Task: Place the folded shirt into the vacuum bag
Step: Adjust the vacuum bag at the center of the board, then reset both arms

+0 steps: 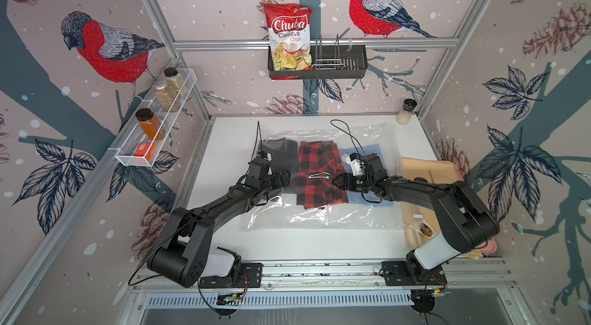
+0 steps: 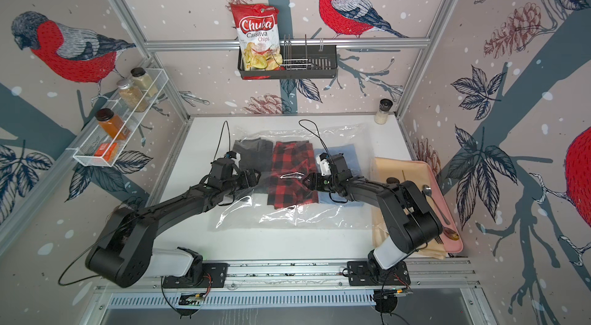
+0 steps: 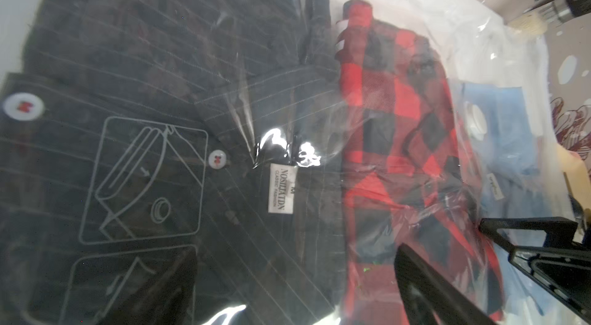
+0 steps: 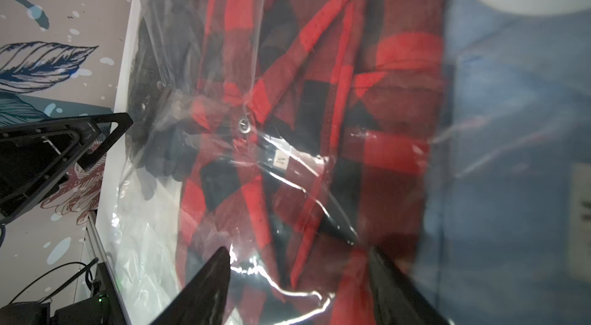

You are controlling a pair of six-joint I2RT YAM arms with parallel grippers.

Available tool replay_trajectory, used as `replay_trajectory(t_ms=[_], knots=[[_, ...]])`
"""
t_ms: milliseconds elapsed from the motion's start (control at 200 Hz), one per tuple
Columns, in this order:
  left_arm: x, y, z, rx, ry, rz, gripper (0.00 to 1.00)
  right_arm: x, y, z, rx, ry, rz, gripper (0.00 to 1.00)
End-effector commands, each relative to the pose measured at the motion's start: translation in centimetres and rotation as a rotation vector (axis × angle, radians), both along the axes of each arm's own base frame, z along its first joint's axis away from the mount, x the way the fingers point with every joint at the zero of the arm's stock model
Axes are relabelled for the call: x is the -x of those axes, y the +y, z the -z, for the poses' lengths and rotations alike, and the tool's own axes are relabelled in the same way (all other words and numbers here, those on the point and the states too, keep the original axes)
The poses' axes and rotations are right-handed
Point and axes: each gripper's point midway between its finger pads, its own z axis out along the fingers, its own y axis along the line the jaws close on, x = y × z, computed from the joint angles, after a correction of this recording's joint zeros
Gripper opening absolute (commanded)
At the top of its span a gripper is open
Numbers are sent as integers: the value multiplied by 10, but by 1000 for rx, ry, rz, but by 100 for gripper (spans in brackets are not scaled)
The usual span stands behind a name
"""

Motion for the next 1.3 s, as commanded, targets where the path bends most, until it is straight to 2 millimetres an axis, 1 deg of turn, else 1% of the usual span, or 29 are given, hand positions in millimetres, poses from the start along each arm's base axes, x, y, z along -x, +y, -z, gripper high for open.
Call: replay_trajectory(t_ms=[0, 95, 125, 145, 220, 265, 280, 290, 350, 470, 555, 630, 715, 815, 925, 966, 1041, 1126, 1141, 1181, 1251, 1291], knots=[[-4, 12, -28, -13, -90, -49, 96, -13, -16, -37, 38, -140, 85, 73], [0, 26, -61, -37, -175, -99, 96, -17, -37, -71, 89, -260, 147, 77], [2, 32, -72, -47, -205, -121, 96, -19, -45, -75, 112, -280, 168, 79], [4, 36, -79, -51, -224, -137, 96, -19, -51, -88, 112, -315, 183, 79], [10, 48, -106, -48, -304, -190, 96, -19, -74, -111, 140, -382, 236, 82], [14, 54, -122, -39, -351, -215, 96, -18, -90, -125, 150, -422, 271, 89], [15, 57, -127, -39, -367, -223, 96, -18, -95, -131, 151, -439, 283, 98], [16, 58, -131, -39, -377, -227, 96, -18, -99, -134, 152, -449, 294, 100], [22, 68, -148, -54, -434, -263, 96, -16, -123, -152, 149, -511, 364, 100], [32, 95, -165, -105, -511, -376, 96, -10, -172, -181, 150, -630, 514, 100], [35, 103, -168, -134, -560, -400, 96, -5, -202, -192, 154, -711, 625, 100], [34, 110, -163, -179, -590, -420, 97, -3, -223, -193, 183, -763, 708, 100], [29, 117, -154, -260, -621, -442, 97, -3, -242, -187, 214, -801, 783, 100], [18, 127, -137, -360, -619, -460, 97, -2, -251, -178, 224, -890, 803, 100], [2, 144, -109, -432, -571, -472, 97, 4, -268, -165, 255, -971, 889, 100], [-1, 150, -99, -444, -560, -478, 97, 6, -274, -159, 274, -988, 922, 100], [-4, 161, -89, -463, -574, -493, 97, 8, -287, -146, 306, -982, 995, 100], [-4, 166, -83, -506, -619, -498, 97, 7, -295, -132, 314, -972, 1029, 100], [-4, 168, -80, -513, -616, -498, 97, 7, -295, -132, 311, -975, 1031, 100], [-5, 170, -77, -514, -627, -509, 97, 5, -296, -127, 311, -967, 1034, 100], [-11, 170, -65, -510, -616, -483, 97, -1, -297, -119, 318, -942, 1033, 100], [-15, 172, -58, -508, -600, -496, 97, -3, -298, -117, 317, -941, 1038, 100]])
